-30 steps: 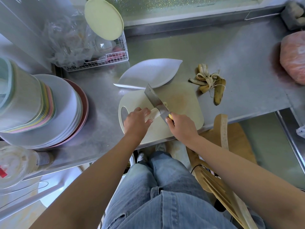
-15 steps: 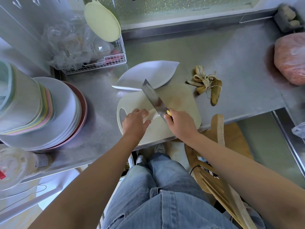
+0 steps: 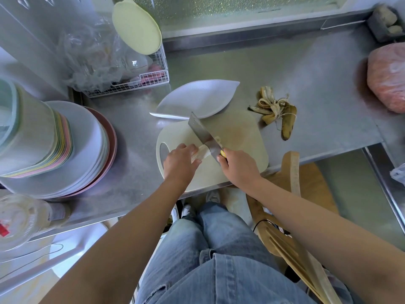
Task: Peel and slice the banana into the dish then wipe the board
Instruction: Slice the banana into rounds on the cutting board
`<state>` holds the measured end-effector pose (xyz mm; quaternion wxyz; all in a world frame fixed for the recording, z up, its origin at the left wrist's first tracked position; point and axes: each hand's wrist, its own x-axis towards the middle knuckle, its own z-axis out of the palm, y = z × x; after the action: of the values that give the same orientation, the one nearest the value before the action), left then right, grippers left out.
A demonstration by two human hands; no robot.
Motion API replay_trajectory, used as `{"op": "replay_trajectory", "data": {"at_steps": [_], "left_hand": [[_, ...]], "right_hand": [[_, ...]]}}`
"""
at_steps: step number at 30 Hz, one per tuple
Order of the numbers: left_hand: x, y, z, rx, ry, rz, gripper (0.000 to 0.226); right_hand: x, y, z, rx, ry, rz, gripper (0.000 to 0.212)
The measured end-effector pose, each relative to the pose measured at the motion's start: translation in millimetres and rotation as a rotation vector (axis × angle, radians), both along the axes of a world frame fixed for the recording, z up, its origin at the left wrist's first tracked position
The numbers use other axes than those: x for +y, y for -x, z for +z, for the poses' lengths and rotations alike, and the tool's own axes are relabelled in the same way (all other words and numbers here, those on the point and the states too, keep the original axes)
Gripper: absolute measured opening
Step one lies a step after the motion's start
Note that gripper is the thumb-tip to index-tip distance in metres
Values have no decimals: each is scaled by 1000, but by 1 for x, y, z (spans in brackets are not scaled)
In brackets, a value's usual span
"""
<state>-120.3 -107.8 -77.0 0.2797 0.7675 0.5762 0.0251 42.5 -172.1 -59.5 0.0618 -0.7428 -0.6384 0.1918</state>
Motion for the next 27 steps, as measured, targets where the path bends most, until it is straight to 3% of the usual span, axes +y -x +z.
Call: {"op": "replay_trajectory", "data": {"at_steps": [9, 17, 27], "left_hand": [[0, 0, -2, 5, -5, 8, 29], [1, 1, -2, 2, 11, -11, 30], [1, 1, -2, 1, 19, 0, 31]], "right_hand": [[-2, 3, -7, 5, 68, -30, 29], [0, -5, 9, 68, -65, -37, 28], [1, -9, 7, 56, -14, 9, 25]]}}
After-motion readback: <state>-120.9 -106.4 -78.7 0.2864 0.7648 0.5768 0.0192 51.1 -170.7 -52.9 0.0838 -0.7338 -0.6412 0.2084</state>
